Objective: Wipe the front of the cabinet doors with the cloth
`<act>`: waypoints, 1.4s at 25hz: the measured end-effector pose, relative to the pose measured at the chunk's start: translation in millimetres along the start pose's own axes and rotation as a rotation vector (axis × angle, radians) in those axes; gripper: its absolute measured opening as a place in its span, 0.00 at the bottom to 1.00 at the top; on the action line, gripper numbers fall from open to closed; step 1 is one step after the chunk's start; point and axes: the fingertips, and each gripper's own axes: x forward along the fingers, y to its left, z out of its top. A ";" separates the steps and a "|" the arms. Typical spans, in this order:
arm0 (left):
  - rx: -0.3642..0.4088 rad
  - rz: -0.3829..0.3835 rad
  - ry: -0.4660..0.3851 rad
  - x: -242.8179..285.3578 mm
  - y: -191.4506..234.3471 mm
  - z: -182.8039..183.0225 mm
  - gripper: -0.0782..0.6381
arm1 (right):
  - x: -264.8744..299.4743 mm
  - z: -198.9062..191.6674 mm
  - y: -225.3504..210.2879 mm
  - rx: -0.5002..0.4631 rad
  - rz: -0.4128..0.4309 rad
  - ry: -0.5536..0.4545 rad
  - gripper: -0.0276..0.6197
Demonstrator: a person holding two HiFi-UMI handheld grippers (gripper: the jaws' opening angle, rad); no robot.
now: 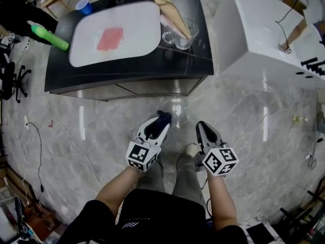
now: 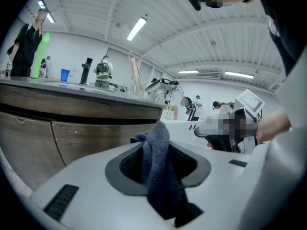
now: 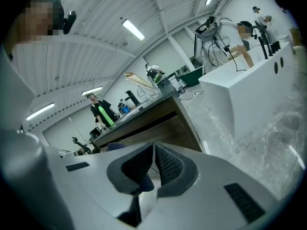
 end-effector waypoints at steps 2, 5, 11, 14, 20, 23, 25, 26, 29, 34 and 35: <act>-0.019 0.024 -0.003 -20.7 5.1 14.1 0.29 | -9.6 2.2 13.0 0.002 0.000 0.000 0.11; -0.040 0.046 -0.039 -41.9 9.4 39.2 0.29 | -20.0 6.8 31.3 -0.010 0.011 0.004 0.11; -0.028 0.049 -0.089 -69.2 3.8 76.1 0.29 | -26.9 20.5 61.0 -0.059 0.042 0.010 0.11; -0.018 0.050 -0.091 -84.3 1.8 86.7 0.29 | -29.2 31.1 81.0 -0.083 0.071 -0.008 0.11; -0.022 0.070 -0.073 -111.9 -0.3 87.2 0.29 | -40.4 39.6 107.7 -0.137 0.128 0.008 0.11; -0.038 0.096 -0.098 -125.8 4.4 96.5 0.29 | -44.8 41.2 119.0 -0.154 0.152 0.018 0.11; -0.052 0.114 -0.118 -135.9 7.1 102.3 0.29 | -46.0 39.4 125.9 -0.168 0.163 0.033 0.11; -0.058 0.123 -0.127 -140.9 8.4 104.4 0.29 | -45.8 38.1 129.2 -0.176 0.167 0.042 0.11; -0.076 0.153 -0.148 -153.7 14.6 108.2 0.29 | -41.5 35.7 138.5 -0.196 0.179 0.064 0.10; -0.094 0.194 -0.156 -167.8 24.3 105.7 0.29 | -32.4 34.3 154.7 -0.237 0.195 0.086 0.10; -0.097 0.198 -0.153 -170.0 25.3 104.4 0.29 | -31.0 33.4 158.2 -0.242 0.203 0.088 0.10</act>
